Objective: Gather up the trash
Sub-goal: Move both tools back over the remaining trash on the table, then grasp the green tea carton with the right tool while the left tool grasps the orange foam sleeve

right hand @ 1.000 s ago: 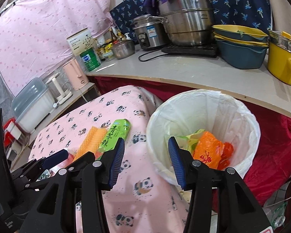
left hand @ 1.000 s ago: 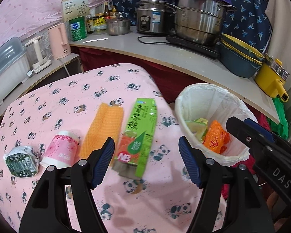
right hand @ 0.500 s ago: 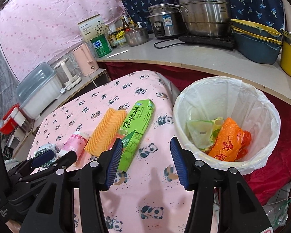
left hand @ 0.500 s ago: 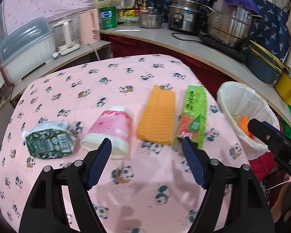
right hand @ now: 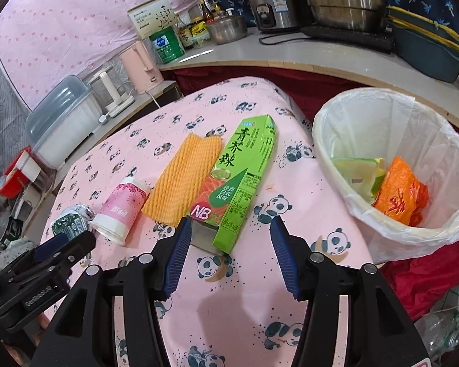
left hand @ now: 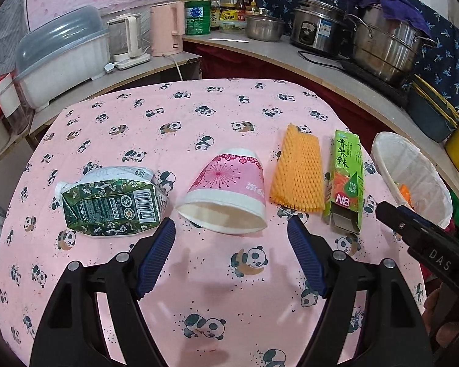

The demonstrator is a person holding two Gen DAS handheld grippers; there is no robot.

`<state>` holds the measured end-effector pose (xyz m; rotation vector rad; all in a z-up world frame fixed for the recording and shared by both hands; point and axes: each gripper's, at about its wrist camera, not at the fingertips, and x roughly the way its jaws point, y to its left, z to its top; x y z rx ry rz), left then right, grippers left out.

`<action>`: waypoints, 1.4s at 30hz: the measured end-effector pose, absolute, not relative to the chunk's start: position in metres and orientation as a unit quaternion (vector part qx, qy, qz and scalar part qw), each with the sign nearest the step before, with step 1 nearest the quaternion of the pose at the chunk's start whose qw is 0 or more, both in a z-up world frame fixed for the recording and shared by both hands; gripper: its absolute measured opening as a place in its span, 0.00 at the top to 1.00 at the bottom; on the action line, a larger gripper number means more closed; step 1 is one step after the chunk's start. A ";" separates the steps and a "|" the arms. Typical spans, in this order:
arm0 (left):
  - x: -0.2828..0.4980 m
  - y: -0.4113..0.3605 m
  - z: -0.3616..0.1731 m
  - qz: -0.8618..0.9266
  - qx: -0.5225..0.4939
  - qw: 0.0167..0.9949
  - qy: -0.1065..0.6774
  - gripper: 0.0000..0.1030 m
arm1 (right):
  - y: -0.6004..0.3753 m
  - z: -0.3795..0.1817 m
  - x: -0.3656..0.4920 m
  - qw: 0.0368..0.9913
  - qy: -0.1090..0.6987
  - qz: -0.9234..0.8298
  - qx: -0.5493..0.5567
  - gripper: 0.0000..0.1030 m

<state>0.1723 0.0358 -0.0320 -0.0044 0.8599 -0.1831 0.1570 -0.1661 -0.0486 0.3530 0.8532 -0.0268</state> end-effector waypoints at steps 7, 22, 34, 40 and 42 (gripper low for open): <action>0.181 0.032 -0.032 -0.098 -0.004 0.904 0.415 0.30 | -0.158 -0.068 0.175 0.888 0.432 -0.016 0.157 0.49; 0.224 -0.007 -0.016 -0.123 0.014 0.908 0.400 0.30 | -0.152 -0.083 0.223 0.881 0.441 -0.030 0.171 0.37; 0.240 -0.027 -0.036 -0.132 0.027 0.899 0.416 0.30 | -0.173 -0.081 0.214 0.885 0.423 -0.031 0.190 0.82; 0.251 -0.058 -0.055 -0.147 0.045 0.888 0.433 0.30 | -0.197 -0.071 0.200 0.890 0.407 -0.041 0.202 0.82; 0.252 -0.068 -0.059 -0.152 0.057 0.887 0.431 0.30 | -0.202 -0.069 0.197 0.891 0.405 -0.044 0.200 0.82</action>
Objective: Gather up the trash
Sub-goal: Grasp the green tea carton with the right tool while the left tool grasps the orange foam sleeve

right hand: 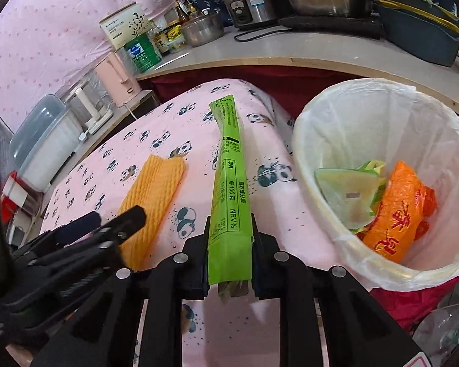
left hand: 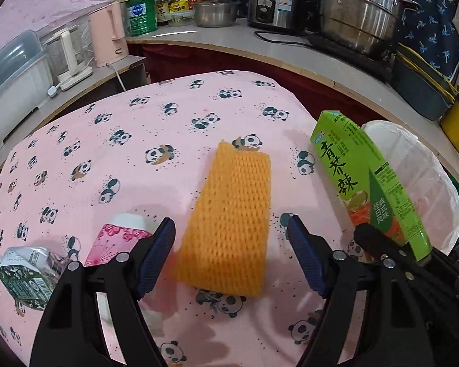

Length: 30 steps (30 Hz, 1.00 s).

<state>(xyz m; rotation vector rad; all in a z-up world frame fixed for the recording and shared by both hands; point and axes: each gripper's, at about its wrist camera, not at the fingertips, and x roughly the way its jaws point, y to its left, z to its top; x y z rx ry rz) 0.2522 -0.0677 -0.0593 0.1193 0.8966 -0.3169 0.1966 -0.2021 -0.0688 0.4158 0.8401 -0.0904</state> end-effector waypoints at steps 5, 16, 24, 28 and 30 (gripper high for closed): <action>0.256 -0.085 -0.074 -0.159 0.075 0.880 0.442 0.30 | -0.217 -0.063 0.186 0.892 0.397 -0.055 0.210 0.82; 0.252 -0.093 -0.085 -0.108 0.113 0.893 0.421 0.63 | -0.231 -0.061 0.176 0.890 0.395 -0.051 0.220 0.82; 0.256 -0.076 -0.069 -0.109 0.081 0.893 0.428 0.91 | -0.233 -0.057 0.172 0.892 0.392 -0.039 0.223 0.82; 0.254 -0.078 -0.063 -0.117 0.071 0.893 0.430 0.91 | -0.235 -0.056 0.173 0.892 0.391 -0.038 0.225 0.82; 0.250 -0.081 -0.059 -0.122 0.070 0.892 0.429 0.91 | -0.237 -0.055 0.171 0.893 0.389 -0.039 0.225 0.82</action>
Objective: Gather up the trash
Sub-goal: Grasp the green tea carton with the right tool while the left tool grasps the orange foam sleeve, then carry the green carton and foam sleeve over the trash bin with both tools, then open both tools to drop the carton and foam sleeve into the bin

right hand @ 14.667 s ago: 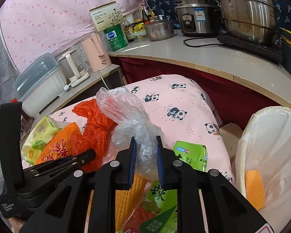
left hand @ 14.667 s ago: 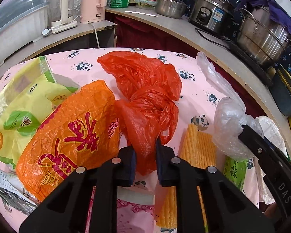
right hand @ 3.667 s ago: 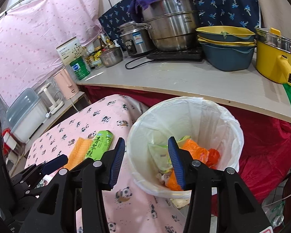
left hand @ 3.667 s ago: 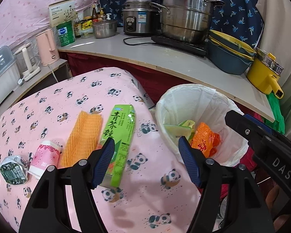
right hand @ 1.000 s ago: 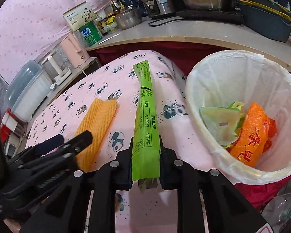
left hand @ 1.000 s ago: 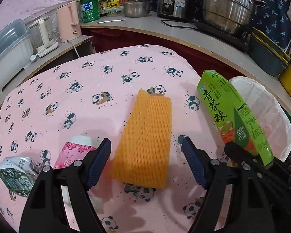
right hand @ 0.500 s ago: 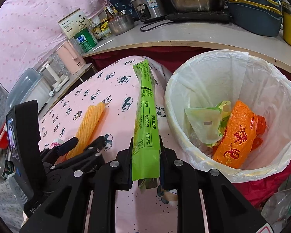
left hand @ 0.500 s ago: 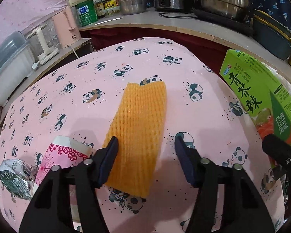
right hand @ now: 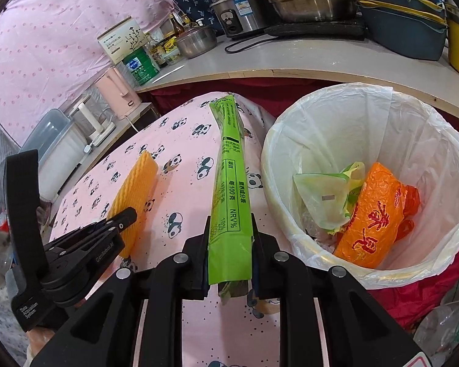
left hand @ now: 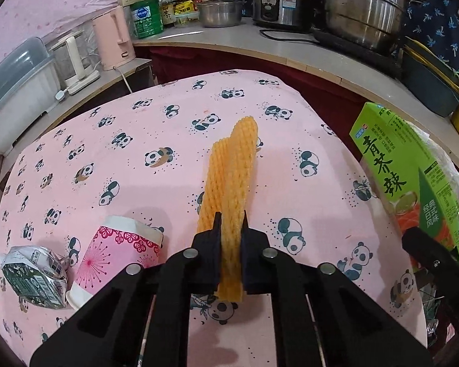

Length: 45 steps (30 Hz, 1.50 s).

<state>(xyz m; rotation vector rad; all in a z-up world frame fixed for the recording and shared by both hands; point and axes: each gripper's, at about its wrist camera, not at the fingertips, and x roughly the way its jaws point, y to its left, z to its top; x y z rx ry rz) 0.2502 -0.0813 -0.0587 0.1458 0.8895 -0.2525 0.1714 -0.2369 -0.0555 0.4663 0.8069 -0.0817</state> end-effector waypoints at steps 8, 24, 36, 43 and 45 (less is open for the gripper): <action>0.227 -0.112 -0.040 -0.151 0.076 0.894 0.416 0.91 | -0.252 -0.045 0.156 0.898 0.369 -0.048 0.236 0.82; 0.183 -0.224 -0.014 -0.245 0.101 0.878 0.399 0.91 | -0.347 -0.032 0.105 0.898 0.333 -0.116 0.265 0.82; 0.183 -0.280 -0.023 -0.307 0.095 0.848 0.422 0.91 | -0.389 -0.045 0.080 0.886 0.331 -0.153 0.287 0.82; 0.198 -0.285 -0.025 -0.298 0.077 0.851 0.425 0.61 | -0.388 -0.051 0.090 0.884 0.344 -0.148 0.280 0.81; 0.200 -0.280 -0.023 -0.290 0.071 0.857 0.419 0.54 | -0.388 -0.052 0.095 0.883 0.346 -0.146 0.280 0.81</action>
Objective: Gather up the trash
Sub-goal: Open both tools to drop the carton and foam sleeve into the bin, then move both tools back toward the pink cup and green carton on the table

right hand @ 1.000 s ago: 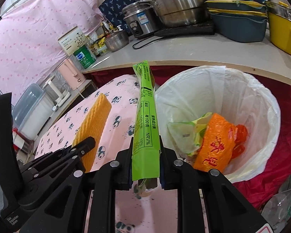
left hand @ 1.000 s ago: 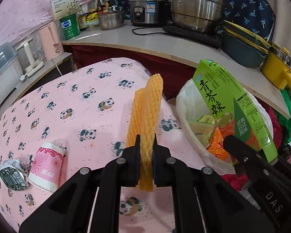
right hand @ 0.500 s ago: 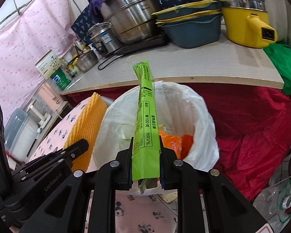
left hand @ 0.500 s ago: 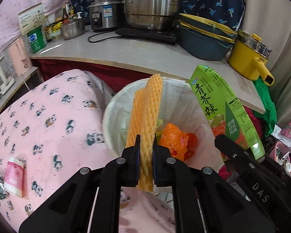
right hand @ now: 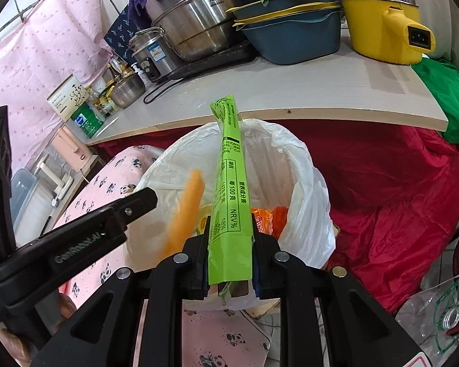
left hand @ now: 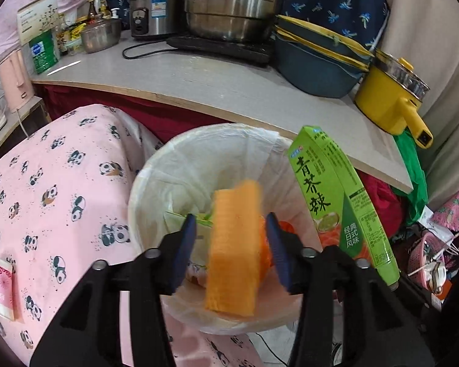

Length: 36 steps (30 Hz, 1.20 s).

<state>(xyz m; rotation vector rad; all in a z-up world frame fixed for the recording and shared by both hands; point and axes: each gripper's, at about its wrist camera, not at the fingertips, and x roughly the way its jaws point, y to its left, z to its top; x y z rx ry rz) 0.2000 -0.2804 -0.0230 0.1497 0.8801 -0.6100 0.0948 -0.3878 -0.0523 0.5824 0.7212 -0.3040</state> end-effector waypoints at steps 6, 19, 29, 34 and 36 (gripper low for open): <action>0.206 -0.269 -0.021 -0.277 0.072 0.864 0.414 0.53 | -0.387 -0.056 0.108 0.883 0.351 -0.140 0.278 0.81; 0.205 -0.237 -0.022 -0.247 0.076 0.877 0.404 0.40 | -0.372 -0.052 0.130 0.888 0.353 -0.132 0.262 0.71; 0.199 -0.219 -0.011 -0.236 0.067 0.885 0.396 0.32 | -0.364 -0.009 0.124 0.907 0.311 -0.137 0.249 0.62; 0.193 -0.209 -0.004 -0.233 0.064 0.888 0.390 0.32 | -0.352 0.003 0.121 0.913 0.305 -0.124 0.243 0.62; 0.192 -0.203 -0.002 -0.230 0.062 0.890 0.390 0.32 | -0.345 0.007 0.121 0.914 0.305 -0.118 0.239 0.60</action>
